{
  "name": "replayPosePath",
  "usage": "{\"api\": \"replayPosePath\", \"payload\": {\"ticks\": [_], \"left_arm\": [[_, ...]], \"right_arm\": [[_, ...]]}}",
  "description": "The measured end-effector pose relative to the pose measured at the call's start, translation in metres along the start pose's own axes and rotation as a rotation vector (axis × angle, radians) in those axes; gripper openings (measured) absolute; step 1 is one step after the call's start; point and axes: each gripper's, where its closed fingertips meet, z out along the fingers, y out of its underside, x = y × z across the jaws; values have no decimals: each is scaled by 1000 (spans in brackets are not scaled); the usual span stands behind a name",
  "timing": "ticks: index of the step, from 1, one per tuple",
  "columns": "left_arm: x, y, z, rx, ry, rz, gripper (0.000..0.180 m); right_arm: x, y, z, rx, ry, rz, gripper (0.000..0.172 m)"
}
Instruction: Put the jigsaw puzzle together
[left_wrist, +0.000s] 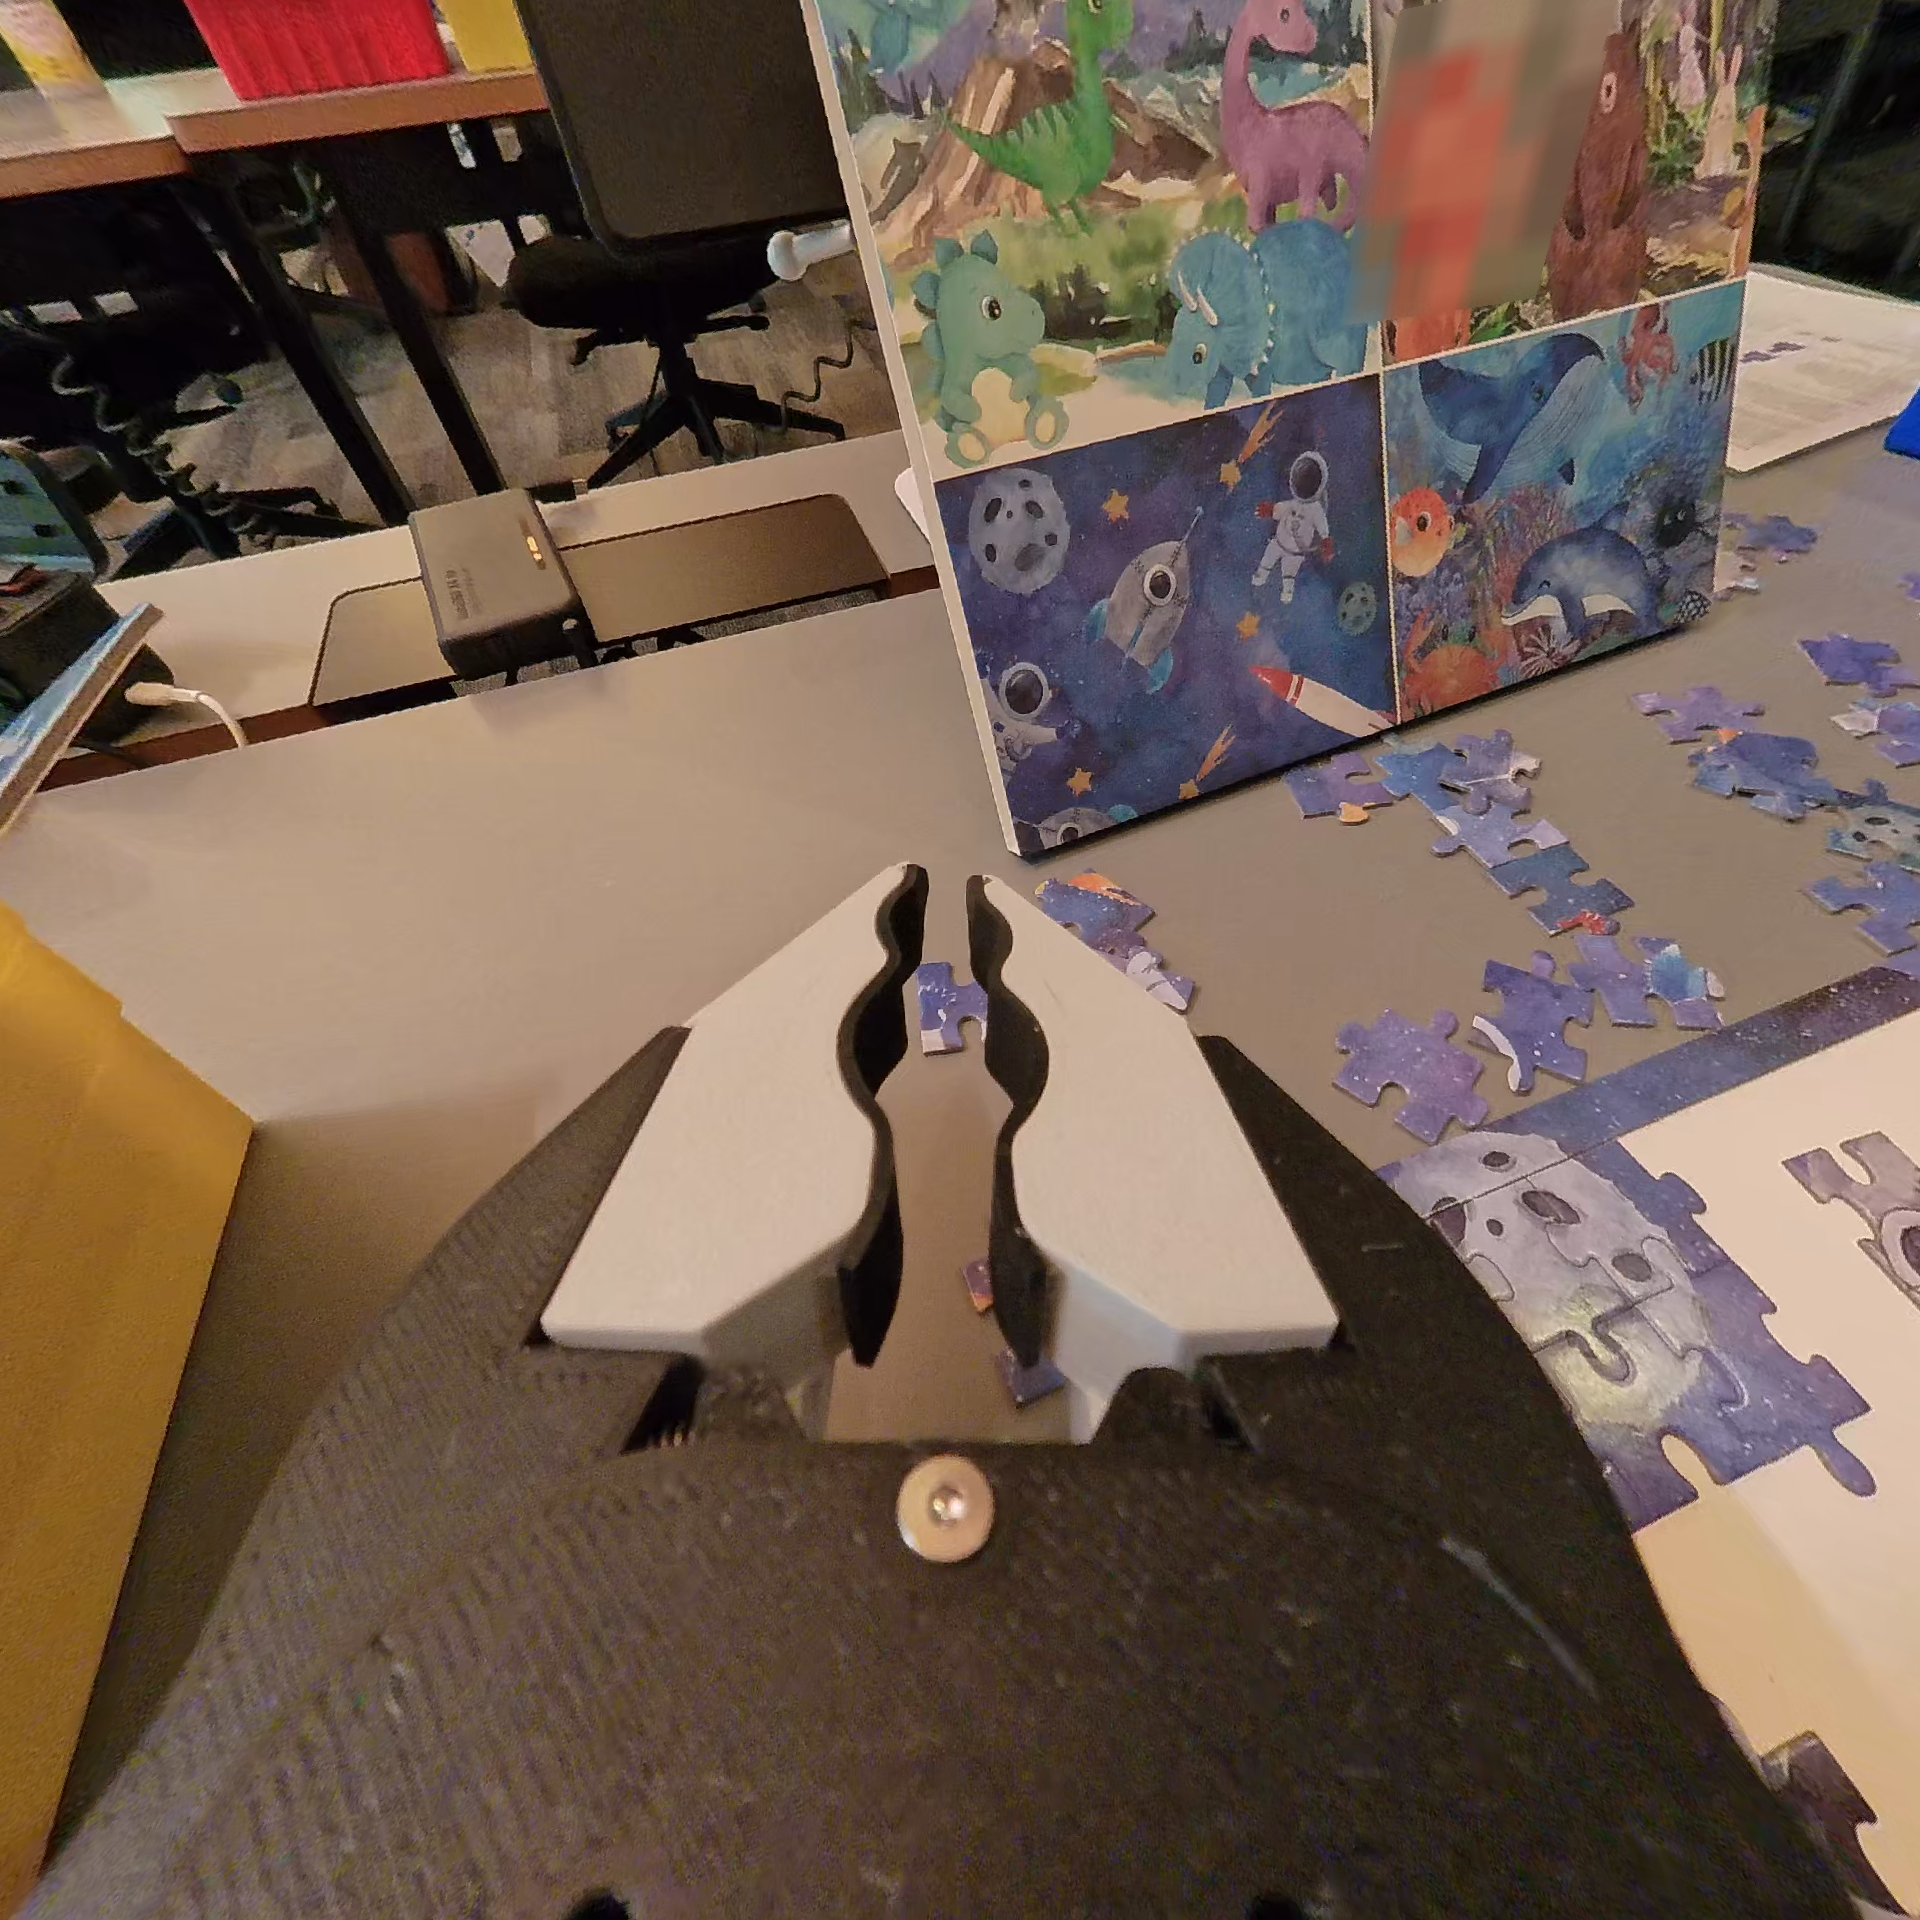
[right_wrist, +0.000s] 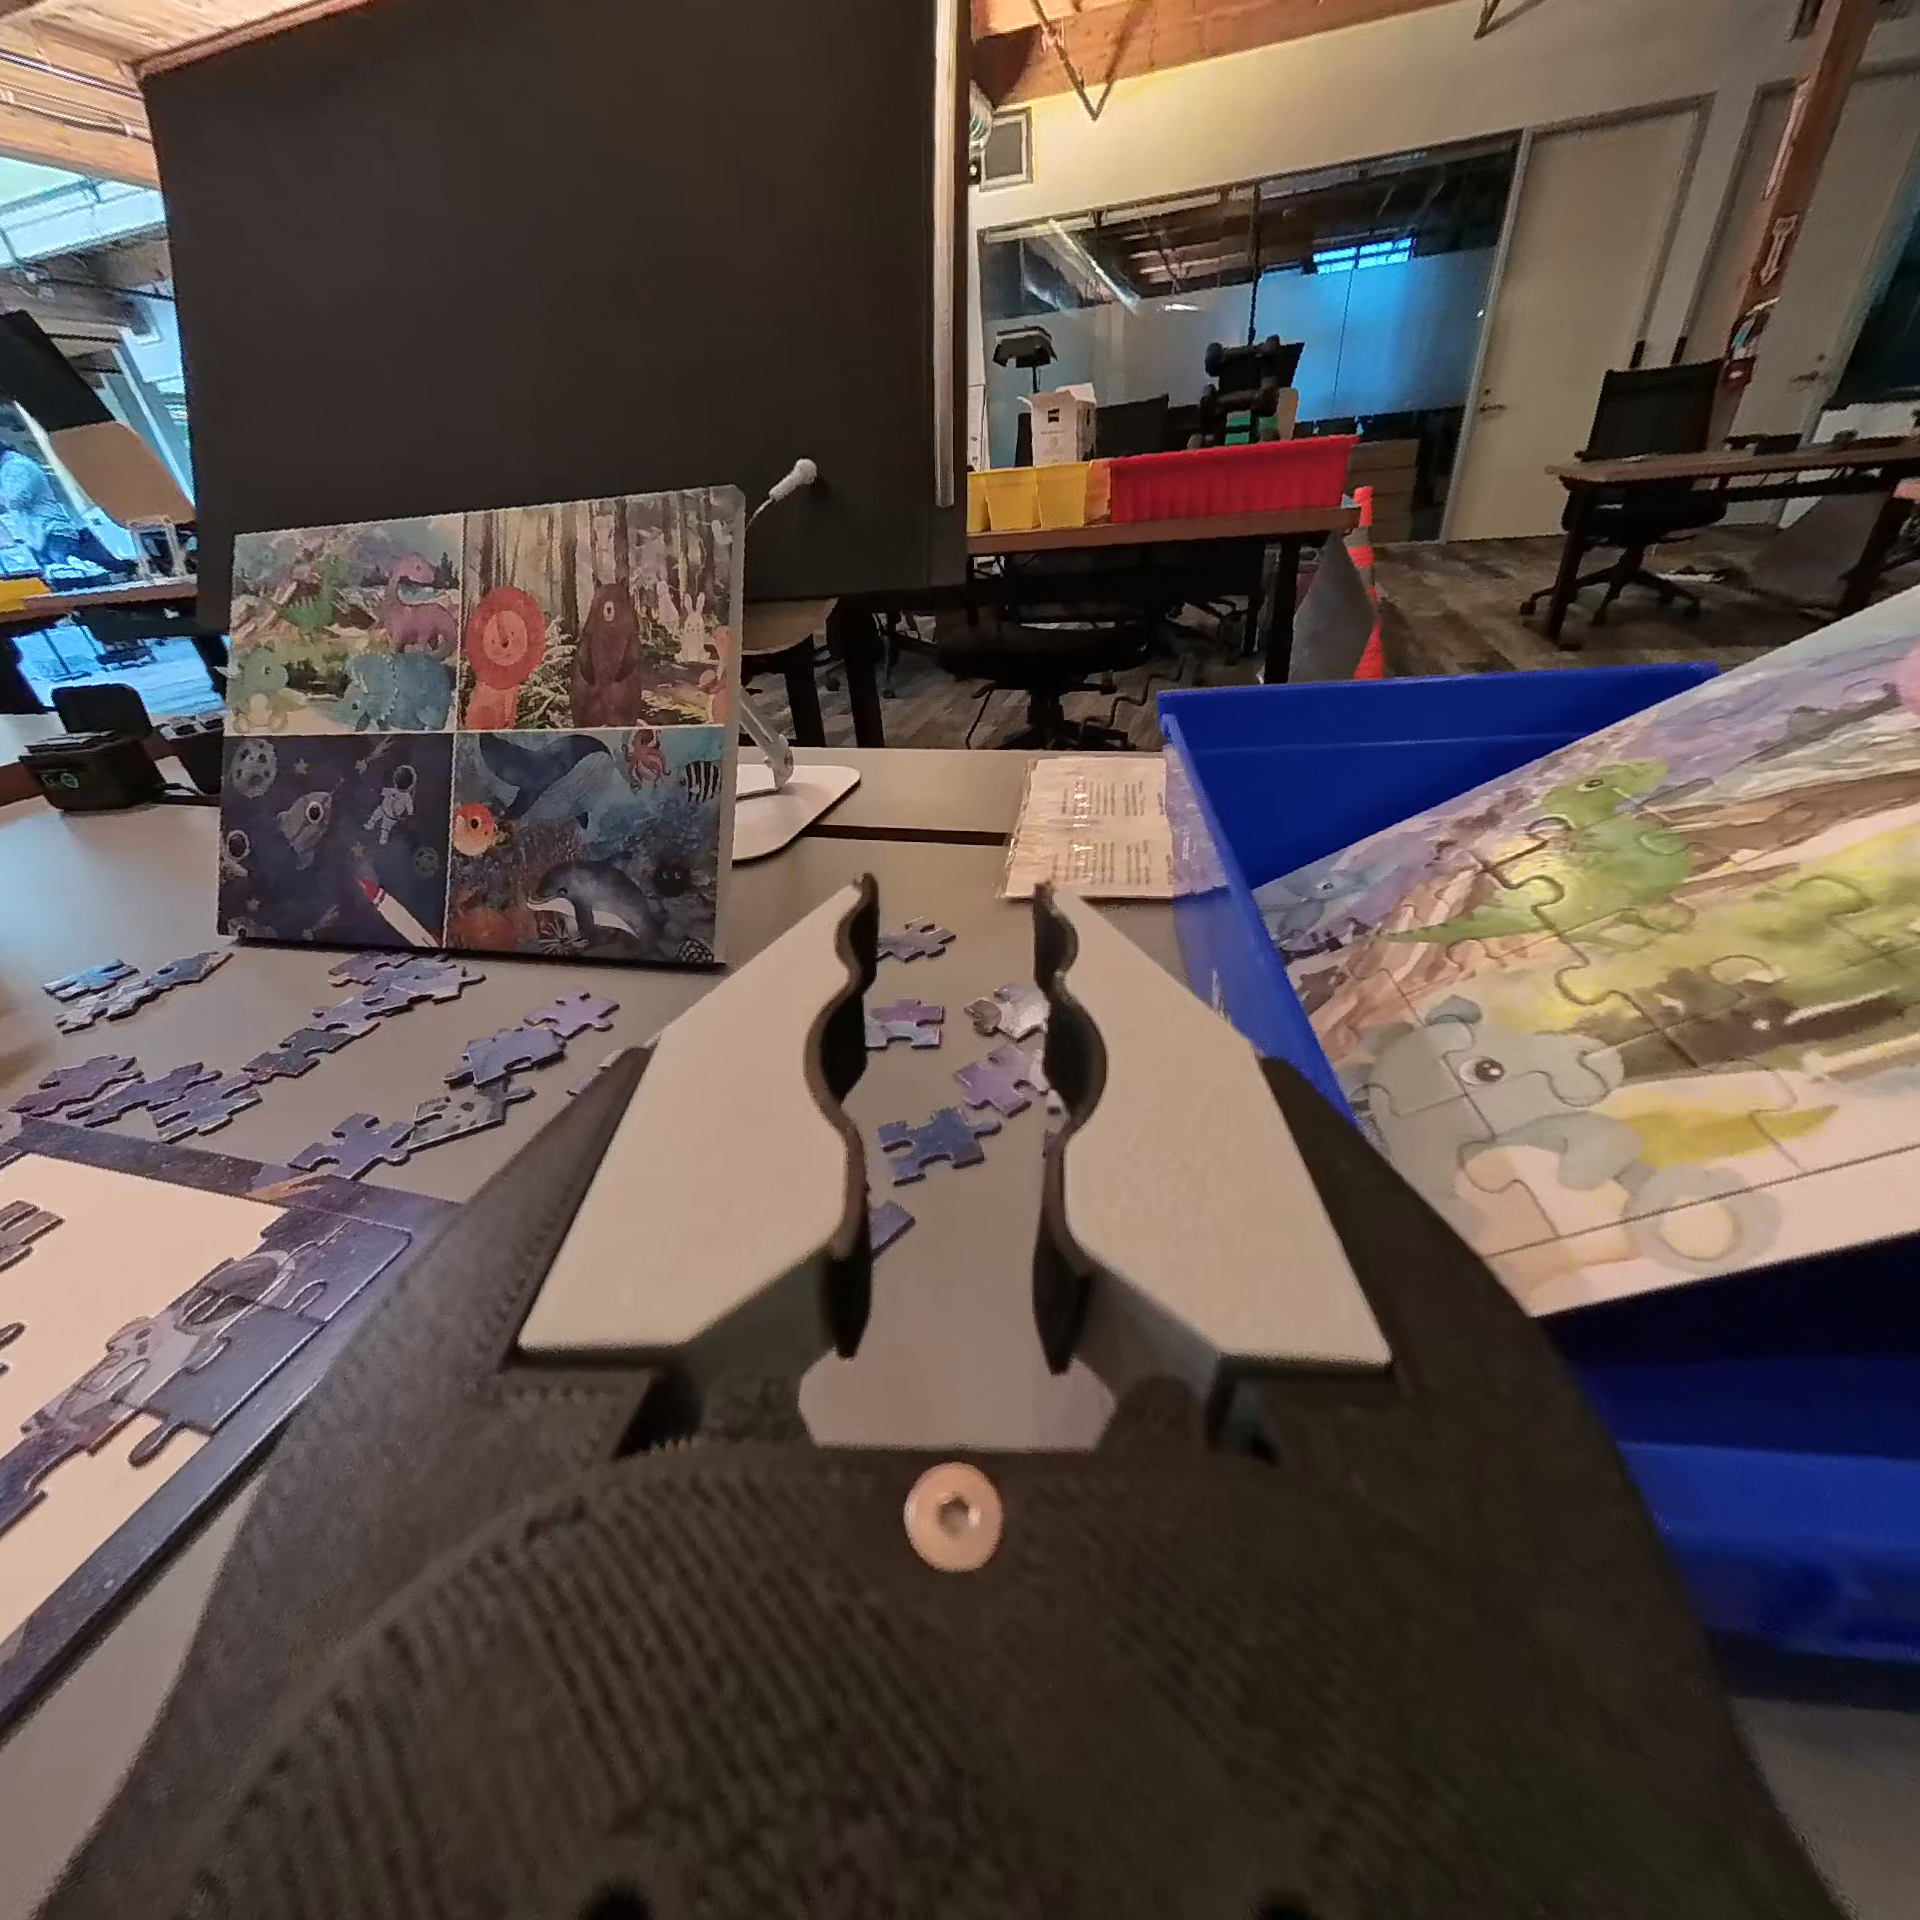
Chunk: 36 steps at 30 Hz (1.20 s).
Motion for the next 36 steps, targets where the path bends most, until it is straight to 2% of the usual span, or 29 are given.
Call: {"api": "replayPosePath", "payload": {"ticks": [21,27,36], "left_arm": [[1,1,1,-3,-1,6,6],[2,1,1,-3,0,7,6],[4,2,2,-8,3,15,6]], "right_arm": [[-4,11,7,-53,-33,28,31],[-23,64,19,-375,-157,84,45],[-30,110,21,-649,-115,-117,44]]}}
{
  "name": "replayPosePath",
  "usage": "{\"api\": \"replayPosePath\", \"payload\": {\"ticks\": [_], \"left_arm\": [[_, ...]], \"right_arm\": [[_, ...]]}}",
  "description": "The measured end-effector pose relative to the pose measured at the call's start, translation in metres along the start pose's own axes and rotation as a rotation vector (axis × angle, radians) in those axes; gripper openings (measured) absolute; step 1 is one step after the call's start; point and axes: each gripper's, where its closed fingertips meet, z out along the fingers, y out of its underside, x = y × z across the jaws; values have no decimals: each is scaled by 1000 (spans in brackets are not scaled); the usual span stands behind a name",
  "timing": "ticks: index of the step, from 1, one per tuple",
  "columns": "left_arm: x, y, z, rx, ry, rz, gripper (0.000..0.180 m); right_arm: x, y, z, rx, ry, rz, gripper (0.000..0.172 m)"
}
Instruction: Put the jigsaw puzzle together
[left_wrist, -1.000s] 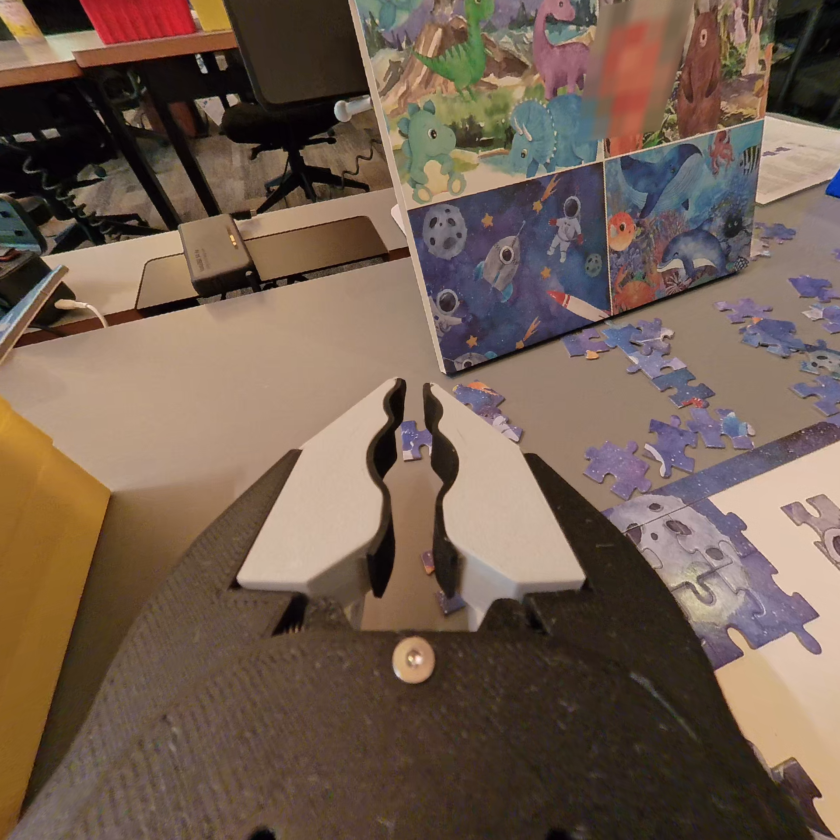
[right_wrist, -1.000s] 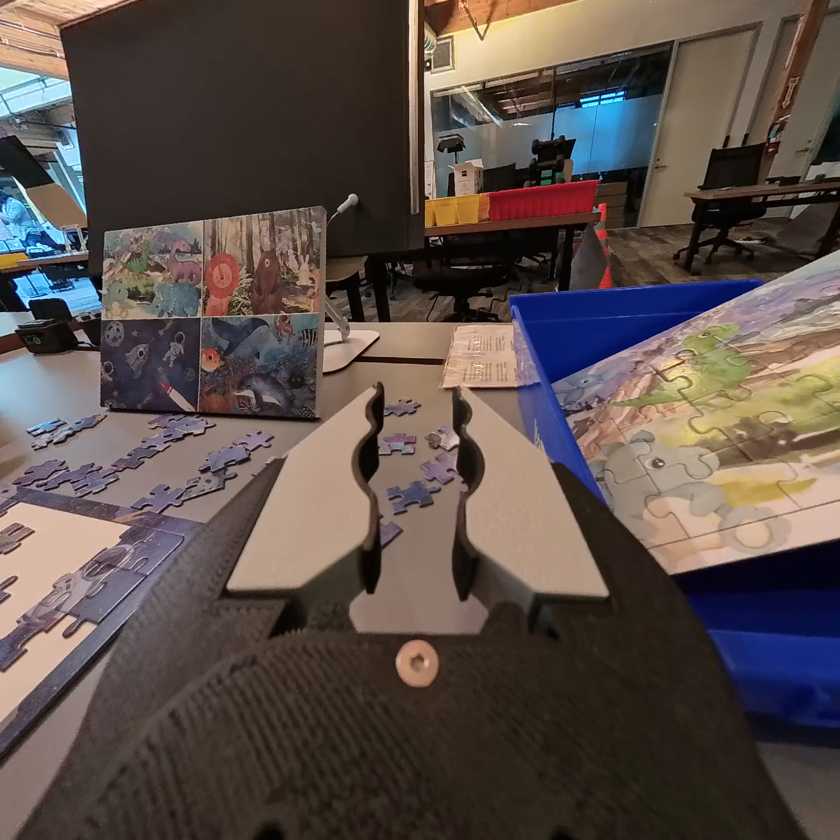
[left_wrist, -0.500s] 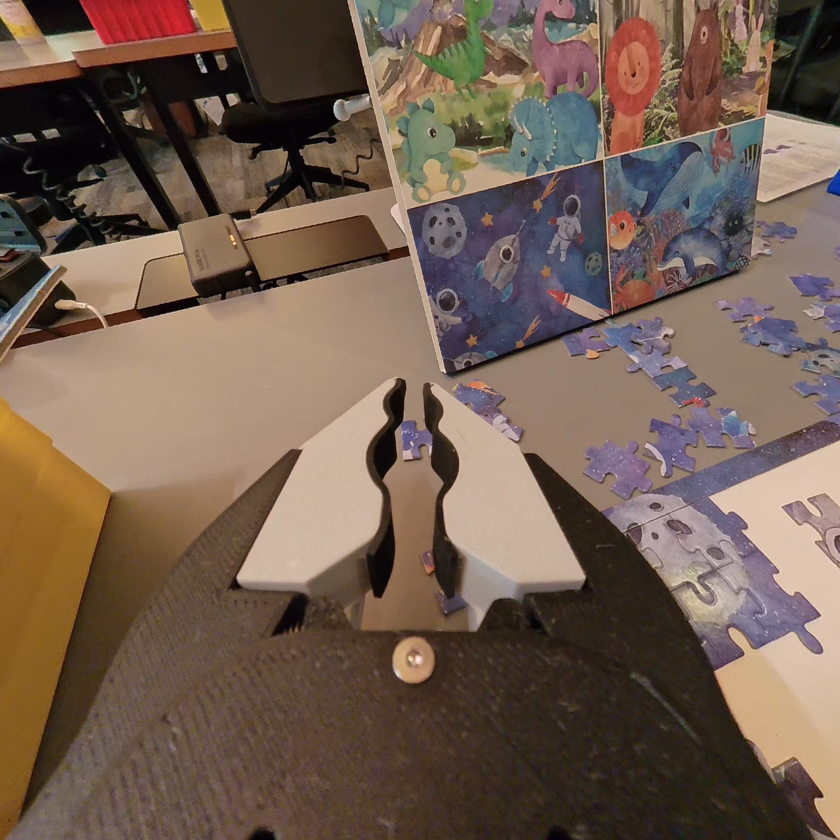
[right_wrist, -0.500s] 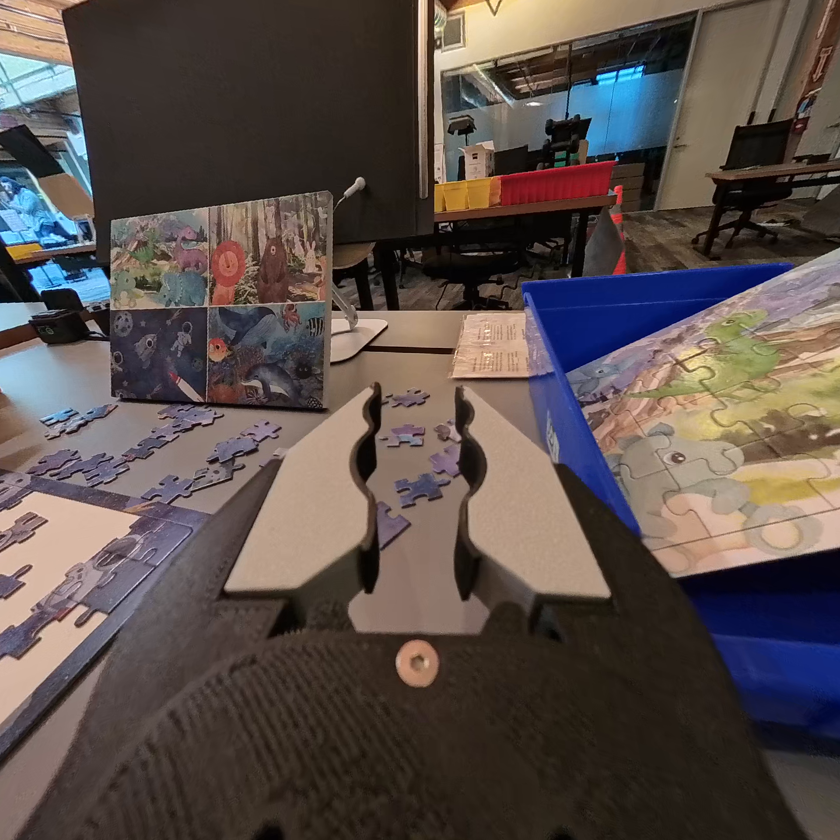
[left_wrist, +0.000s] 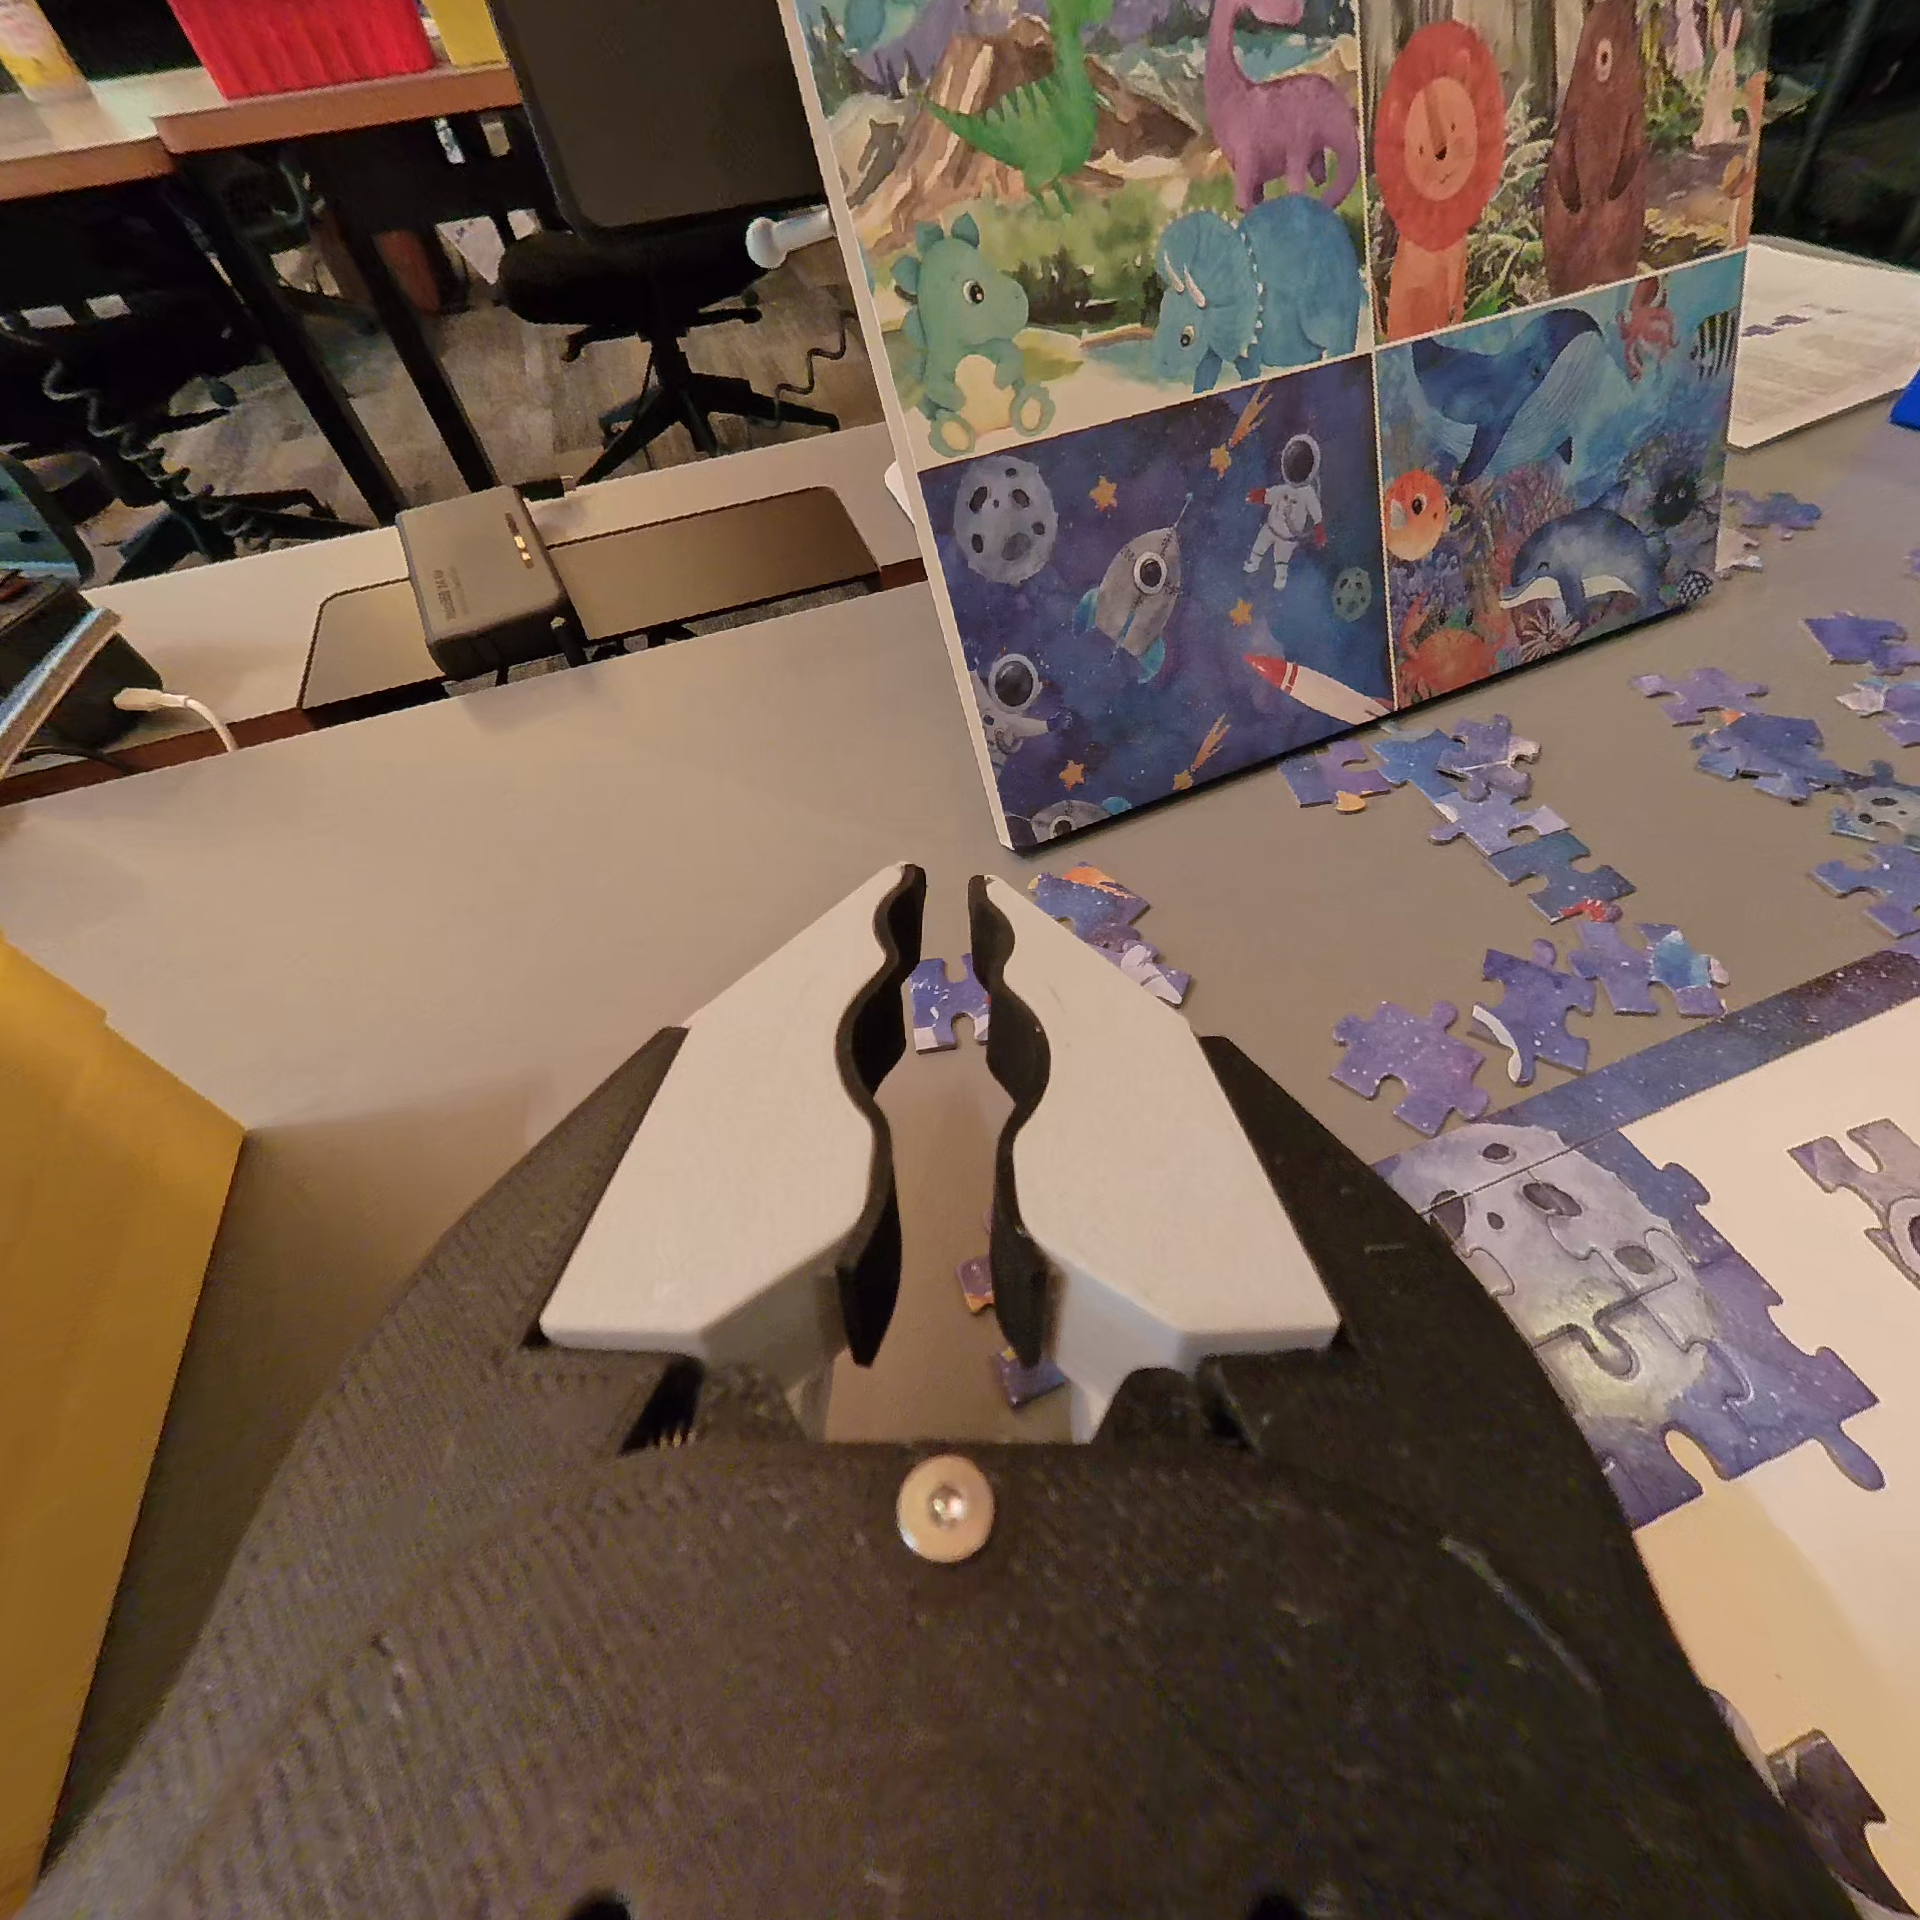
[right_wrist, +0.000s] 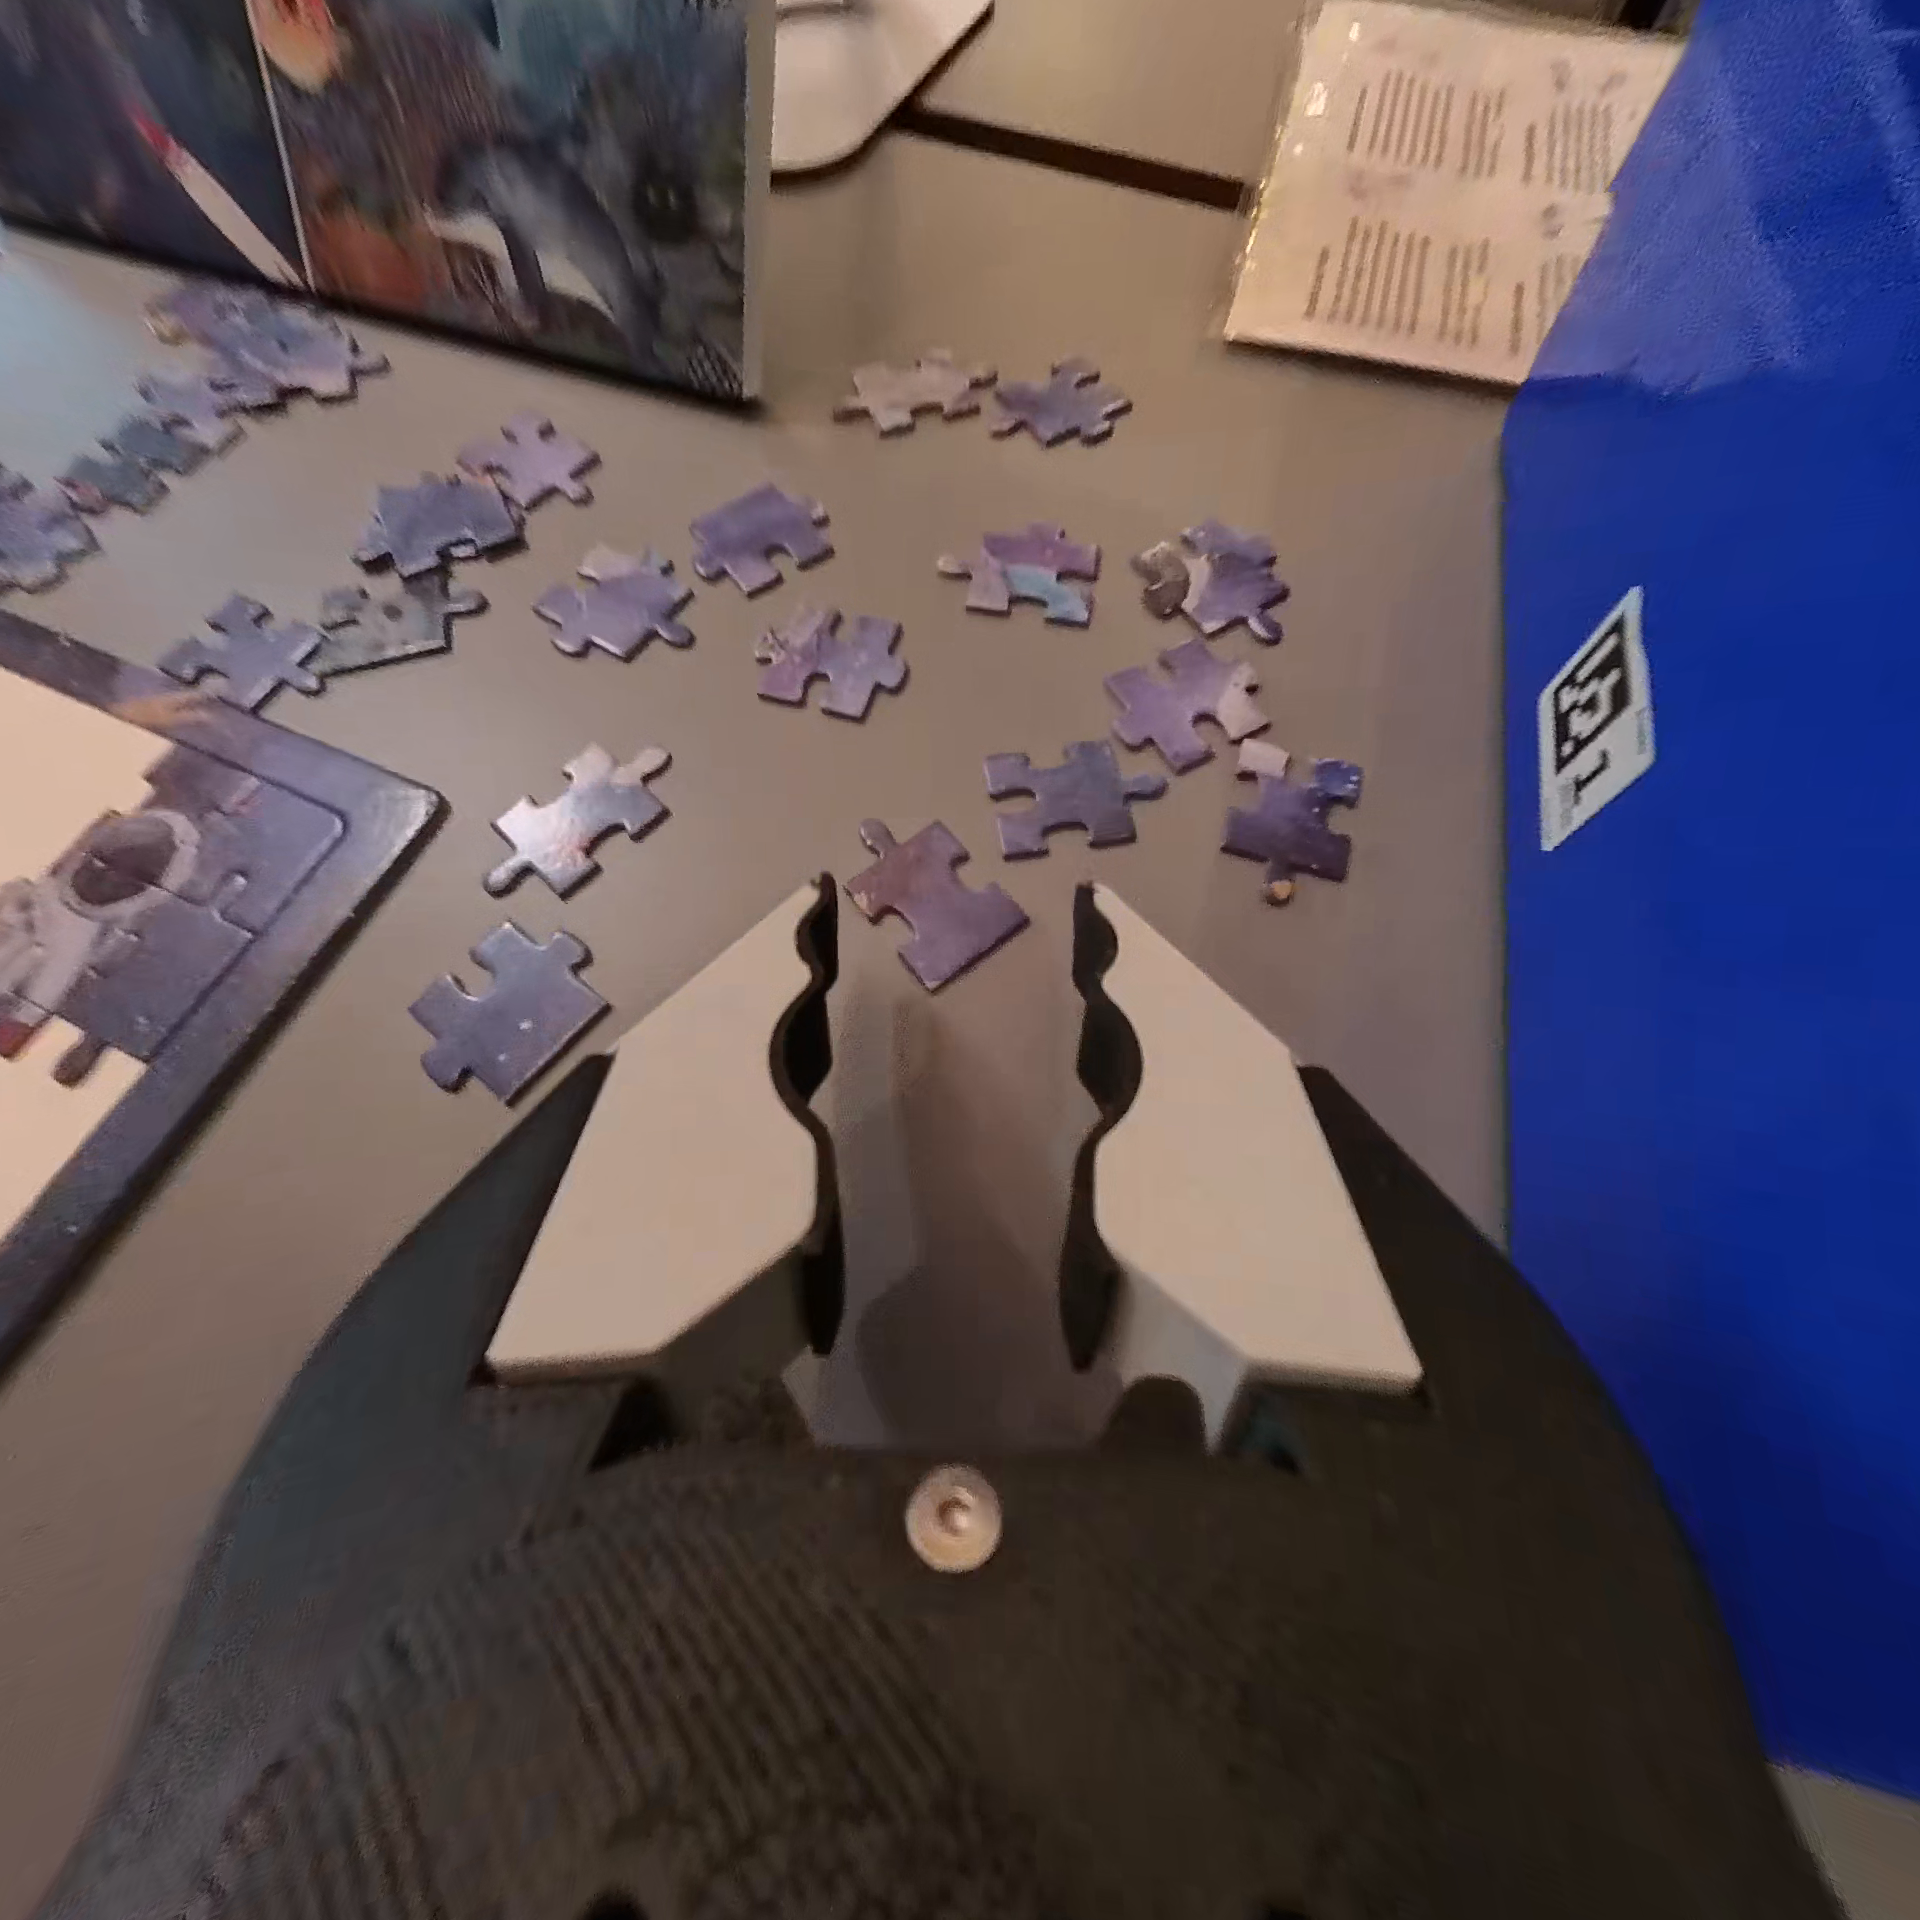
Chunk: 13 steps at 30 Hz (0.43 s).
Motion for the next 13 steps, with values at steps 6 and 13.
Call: {"api": "replayPosePath", "payload": {"ticks": [6,13], "left_arm": [[1,0,1,-3,1,3,7],[1,1,1,-8,0,8,7]], "right_arm": [[-3,10,8,-78,7,-32,44],[-5,13,11,-106,-9,-32,38]]}}
